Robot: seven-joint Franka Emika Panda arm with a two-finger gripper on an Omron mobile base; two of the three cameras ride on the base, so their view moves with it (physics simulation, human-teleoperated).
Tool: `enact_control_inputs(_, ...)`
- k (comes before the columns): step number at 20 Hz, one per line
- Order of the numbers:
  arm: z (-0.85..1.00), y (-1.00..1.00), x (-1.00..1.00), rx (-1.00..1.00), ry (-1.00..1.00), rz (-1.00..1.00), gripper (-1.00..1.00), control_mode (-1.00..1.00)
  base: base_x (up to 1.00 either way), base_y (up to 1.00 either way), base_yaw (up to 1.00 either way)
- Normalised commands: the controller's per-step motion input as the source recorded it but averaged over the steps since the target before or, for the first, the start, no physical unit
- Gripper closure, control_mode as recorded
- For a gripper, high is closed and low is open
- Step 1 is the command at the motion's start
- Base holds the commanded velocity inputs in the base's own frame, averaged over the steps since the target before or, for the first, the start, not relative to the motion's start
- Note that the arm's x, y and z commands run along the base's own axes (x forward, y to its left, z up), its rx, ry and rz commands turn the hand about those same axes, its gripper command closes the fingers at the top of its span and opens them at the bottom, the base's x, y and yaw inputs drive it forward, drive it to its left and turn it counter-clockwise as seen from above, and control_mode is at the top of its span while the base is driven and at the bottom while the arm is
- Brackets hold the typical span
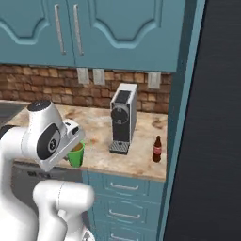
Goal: Place the microwavable item in the microwave. Then, close the microwave door and press the start button.
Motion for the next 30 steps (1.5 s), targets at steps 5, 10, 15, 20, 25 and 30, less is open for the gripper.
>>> enact_control_inputs(5,0.00,0.00,0.00,0.00,0.00,0.00,1.00,1.00,-0.98,0.63,-0.23)
enact_control_inputs(10,0.00,0.00,0.00,0.00,0.00,0.00,1.00,1.00,-0.99,0.02,-0.63)
enact_control_inputs(15,0.00,0.00,0.00,0.00,0.00,0.00,1.00,1.00,-0.59,0.00,-0.87)
enact_control_inputs(20,0.00,0.00,0.00,0.00,0.00,0.00,1.00,1.00,-0.21,-0.01,-0.86)
enact_control_inputs(25,0.00,0.00,0.00,0.00,0.00,0.00,1.00,1.00,0.38,-0.70,-0.55)
enact_control_inputs(30,0.00,0.00,0.00,0.00,0.00,0.00,1.00,1.00,0.96,-1.00,-0.12)
